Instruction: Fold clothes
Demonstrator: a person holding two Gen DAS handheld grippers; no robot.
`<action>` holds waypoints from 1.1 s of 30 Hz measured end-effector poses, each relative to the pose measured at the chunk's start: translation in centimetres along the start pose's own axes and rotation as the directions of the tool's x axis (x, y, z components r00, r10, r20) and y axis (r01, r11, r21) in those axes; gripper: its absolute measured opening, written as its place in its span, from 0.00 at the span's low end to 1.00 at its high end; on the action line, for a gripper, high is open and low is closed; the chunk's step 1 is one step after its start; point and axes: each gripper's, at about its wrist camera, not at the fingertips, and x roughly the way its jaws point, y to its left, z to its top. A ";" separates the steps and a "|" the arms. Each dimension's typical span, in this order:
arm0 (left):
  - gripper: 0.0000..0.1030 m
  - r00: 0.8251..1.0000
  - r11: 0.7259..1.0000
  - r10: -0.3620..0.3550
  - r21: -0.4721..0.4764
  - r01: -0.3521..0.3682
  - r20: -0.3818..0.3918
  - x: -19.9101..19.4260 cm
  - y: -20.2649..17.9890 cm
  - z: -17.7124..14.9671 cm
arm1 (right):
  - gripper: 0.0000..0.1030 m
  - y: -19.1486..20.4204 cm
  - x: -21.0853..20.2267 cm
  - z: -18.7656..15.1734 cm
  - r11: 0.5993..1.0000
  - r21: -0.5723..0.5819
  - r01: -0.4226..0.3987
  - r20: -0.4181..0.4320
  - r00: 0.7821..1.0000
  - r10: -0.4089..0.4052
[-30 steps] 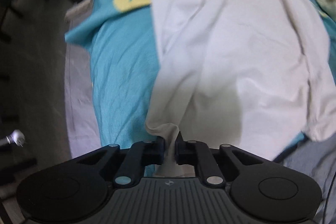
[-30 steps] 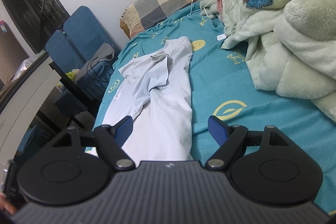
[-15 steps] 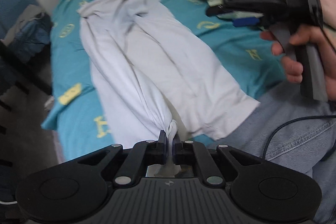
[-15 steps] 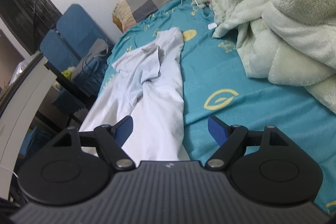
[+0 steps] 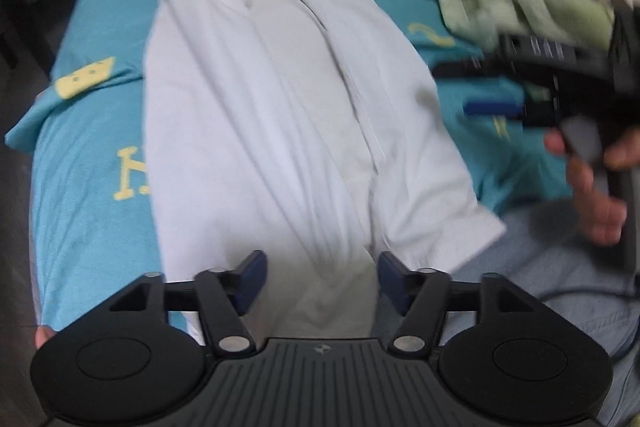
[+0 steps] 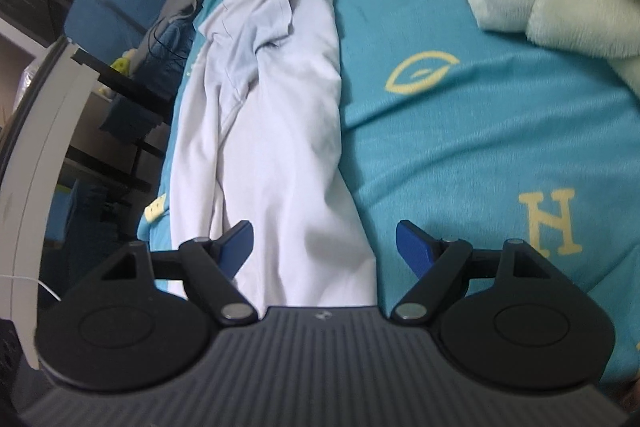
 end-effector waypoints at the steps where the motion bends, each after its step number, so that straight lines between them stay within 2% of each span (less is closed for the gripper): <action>1: 0.76 1.000 0.999 0.008 -0.043 -0.006 0.030 -0.3 0.9 0.3 | 0.77 -0.2 0.1 0.0 1.000 0.014 -0.015 -0.013 1.000 0.015; 4: 0.80 0.992 0.981 0.038 -0.194 -0.014 0.118 -0.3 4.0 2.0 | 0.77 -0.5 0.6 -0.2 0.999 0.030 -0.040 -0.055 0.998 0.041; 7: 0.81 0.987 0.950 0.100 -0.307 -0.057 0.127 1.5 6.9 3.0 | 0.77 -0.1 1.3 -0.5 1.000 0.010 -0.029 -0.094 0.995 0.030; 11: 0.80 0.991 0.929 0.120 -0.357 -0.094 0.053 4.0 8.7 3.8 | 0.79 -0.1 2.0 -1.0 0.998 0.013 -0.055 -0.151 0.987 0.056; 12: 0.81 0.993 0.935 0.110 -0.345 -0.087 0.049 4.2 8.5 3.8 | 0.79 0.0 2.2 -1.2 0.998 0.011 -0.061 -0.164 0.985 0.062; 15: 0.81 0.996 0.951 0.074 -0.302 -0.059 0.039 4.6 7.7 3.9 | 0.77 0.4 2.4 -1.7 0.996 0.009 -0.088 -0.211 0.974 0.088; 17: 0.80 1.000 0.957 -0.011 -0.290 0.017 0.020 4.7 7.1 3.7 | 0.73 0.7 2.3 -2.2 0.994 0.003 -0.109 -0.249 0.963 0.106; 20: 0.69 0.992 0.949 -0.121 -0.296 0.107 -0.032 5.0 6.6 3.1 | 0.66 2.1 2.2 -3.7 0.993 -0.084 -0.084 -0.313 0.948 0.054; 23: 0.56 0.984 0.950 -0.158 -0.285 0.129 -0.082 4.9 6.0 2.9 | 0.59 4.4 2.3 -5.7 0.970 -0.239 -0.038 -0.351 0.935 -0.050; 24: 0.47 0.981 0.952 -0.169 -0.274 0.136 -0.100 4.9 5.7 2.9 | 0.49 5.1 2.1 -6.3 0.956 -0.294 -0.009 -0.336 0.937 -0.095; 25: 0.38 0.977 0.954 -0.179 -0.263 0.143 -0.118 4.9 5.4 2.9 | 0.33 5.8 2.0 -6.8 0.939 -0.343 0.022 -0.317 0.938 -0.138; 26: 0.33 0.979 0.961 -0.167 -0.242 0.135 -0.120 4.7 5.0 2.9 | 0.25 6.4 1.8 -7.4 0.919 -0.391 0.053 -0.295 0.938 -0.180; 27: 0.22 0.981 0.968 -0.153 -0.219 0.124 -0.120 4.5 4.5 2.8 | 0.14 6.8 1.5 -7.7 0.906 -0.418 0.070 -0.277 0.940 -0.201; 29: 0.07 0.986 0.973 -0.139 -0.200 0.118 -0.092 3.6 3.9 2.9 | 0.11 7.2 0.4 -8.0 0.896 -0.437 0.082 -0.245 0.947 -0.206; 33: 0.05 0.987 0.963 -0.158 -0.217 0.161 0.033 -0.3 3.9 2.9 | 0.09 7.4 -3.6 -7.3 0.904 -0.422 0.072 -0.146 0.978 -0.146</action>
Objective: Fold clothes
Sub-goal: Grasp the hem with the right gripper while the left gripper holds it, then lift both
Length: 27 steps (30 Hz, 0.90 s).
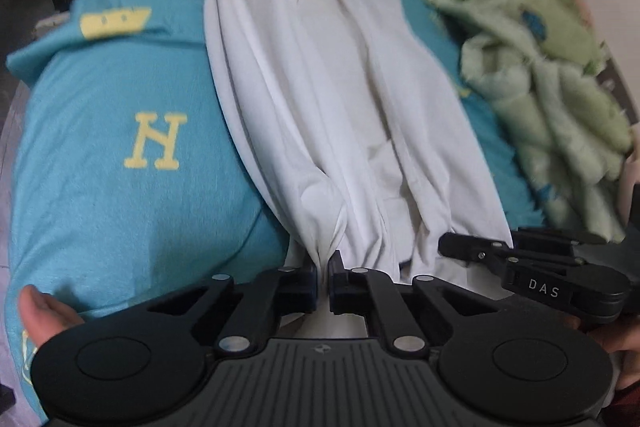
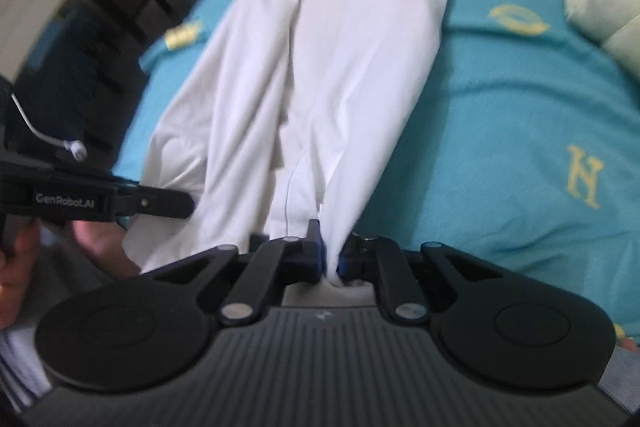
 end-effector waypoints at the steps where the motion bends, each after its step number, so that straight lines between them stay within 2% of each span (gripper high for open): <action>1: 0.05 0.999 1.000 -0.018 -0.010 0.019 0.036 -1.3 -0.2 -0.1 | 0.09 -0.2 -1.3 0.1 1.000 0.004 -0.004 0.034 0.999 0.004; 5: 0.04 0.982 0.996 -0.082 -0.023 0.087 0.168 -6.6 -1.9 -0.9 | 0.09 -0.4 -5.9 0.9 0.999 0.030 -0.042 0.156 0.987 0.037; 8: 0.04 0.960 0.992 -0.120 -0.013 0.127 0.253 -10.5 -3.8 -1.9 | 0.09 -0.5 -9.6 0.6 0.997 0.038 -0.070 0.232 0.971 0.059; 11: 0.04 0.940 0.989 -0.144 0.010 0.149 0.309 -13.8 -5.5 -4.4 | 0.09 -0.3 -12.6 -0.9 0.996 0.024 -0.089 0.276 0.958 0.078; 14: 0.04 0.928 0.985 -0.171 0.035 0.169 0.332 -16.2 -6.8 -8.2 | 0.09 0.4 -15.0 -4.1 0.996 -0.001 -0.094 0.305 0.948 0.090; 19: 0.04 0.919 0.982 -0.187 0.066 0.174 0.348 -18.6 -7.6 -14.1 | 0.09 0.6 -17.7 -8.7 0.992 -0.002 -0.123 0.336 0.935 0.116; 22: 0.04 0.909 0.984 -0.177 0.088 0.155 0.379 -19.2 -8.1 -14.0 | 0.09 0.6 -18.3 -8.2 0.991 0.002 -0.130 0.358 0.926 0.121; 25: 0.04 0.898 0.985 -0.171 0.076 0.153 0.406 -19.5 -8.4 -11.6 | 0.09 0.6 -18.2 -5.3 0.993 0.006 -0.121 0.381 0.918 0.110; 27: 0.04 0.888 0.989 -0.148 0.084 0.124 0.436 -19.1 -8.6 -9.2 | 0.09 0.2 -17.6 -2.9 0.993 0.016 -0.121 0.397 0.912 0.104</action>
